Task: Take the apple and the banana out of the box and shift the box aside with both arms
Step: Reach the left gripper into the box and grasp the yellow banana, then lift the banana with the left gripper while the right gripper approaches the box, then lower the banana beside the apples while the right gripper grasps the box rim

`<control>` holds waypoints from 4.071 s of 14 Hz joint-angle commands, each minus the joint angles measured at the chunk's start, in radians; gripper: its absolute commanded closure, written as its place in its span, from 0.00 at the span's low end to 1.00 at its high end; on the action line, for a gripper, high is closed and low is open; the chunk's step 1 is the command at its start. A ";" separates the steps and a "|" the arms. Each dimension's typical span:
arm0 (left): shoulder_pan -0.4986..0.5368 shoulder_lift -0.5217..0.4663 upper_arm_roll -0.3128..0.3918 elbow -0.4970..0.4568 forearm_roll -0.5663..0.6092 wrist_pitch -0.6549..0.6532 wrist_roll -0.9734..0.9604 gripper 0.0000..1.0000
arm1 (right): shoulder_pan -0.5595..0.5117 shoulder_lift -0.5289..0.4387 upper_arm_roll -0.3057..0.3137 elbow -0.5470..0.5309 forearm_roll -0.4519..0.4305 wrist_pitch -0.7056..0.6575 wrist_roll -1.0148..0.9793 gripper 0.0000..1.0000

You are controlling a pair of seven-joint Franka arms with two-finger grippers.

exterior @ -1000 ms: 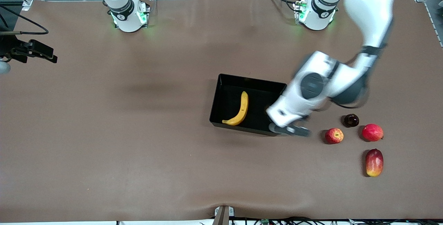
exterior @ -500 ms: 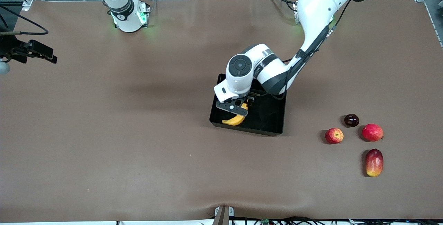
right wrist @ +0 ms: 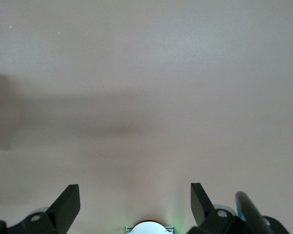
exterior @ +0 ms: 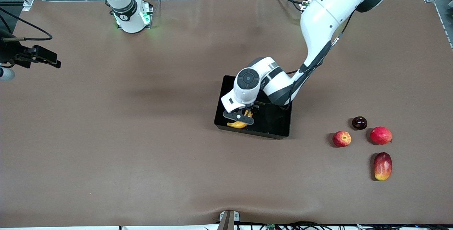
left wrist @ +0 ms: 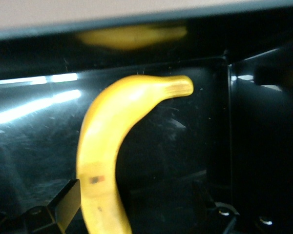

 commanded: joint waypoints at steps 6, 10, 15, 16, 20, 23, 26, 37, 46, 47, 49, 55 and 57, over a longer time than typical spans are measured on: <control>-0.002 0.008 0.019 -0.038 0.036 0.013 -0.118 0.00 | 0.012 0.050 0.001 0.017 -0.001 0.002 0.002 0.00; -0.003 0.014 0.019 -0.047 0.035 0.015 -0.124 0.00 | 0.012 0.073 0.001 0.017 -0.001 0.002 0.001 0.00; -0.003 0.014 0.019 -0.042 0.036 0.015 -0.129 0.52 | 0.007 0.148 0.001 0.014 -0.007 -0.010 -0.004 0.00; -0.003 0.011 0.019 -0.041 0.036 0.015 -0.127 0.80 | 0.001 0.156 -0.001 0.014 -0.010 -0.010 -0.005 0.00; 0.004 -0.018 0.019 -0.012 0.038 0.004 -0.118 1.00 | 0.044 0.156 0.002 0.011 0.028 -0.013 0.040 0.00; 0.018 -0.068 0.015 -0.012 0.036 -0.033 -0.118 1.00 | 0.045 0.155 -0.001 0.003 0.174 -0.024 0.135 0.00; 0.021 -0.142 0.009 -0.012 0.021 -0.122 -0.117 1.00 | 0.162 0.152 0.005 0.006 0.209 -0.020 0.340 0.00; 0.248 -0.237 0.016 0.038 -0.024 -0.180 0.093 1.00 | 0.515 0.374 0.004 0.001 0.206 0.442 0.671 0.00; 0.472 -0.142 0.149 0.114 -0.020 -0.157 0.728 1.00 | 0.691 0.616 -0.001 0.003 0.092 0.750 0.792 0.31; 0.471 -0.122 0.189 0.134 -0.020 -0.128 0.797 1.00 | 0.694 0.636 -0.001 0.003 0.075 0.760 0.792 0.43; 0.474 -0.090 0.248 0.140 -0.020 -0.050 0.921 1.00 | 0.714 0.664 -0.001 0.001 0.073 0.812 0.809 0.59; 0.480 0.017 0.288 0.160 -0.022 0.070 0.959 1.00 | 0.682 0.627 0.001 0.043 0.090 0.746 0.818 0.20; 0.483 0.033 0.288 0.159 -0.020 0.074 0.960 1.00 | 0.650 0.584 0.001 0.081 0.091 0.627 0.818 0.03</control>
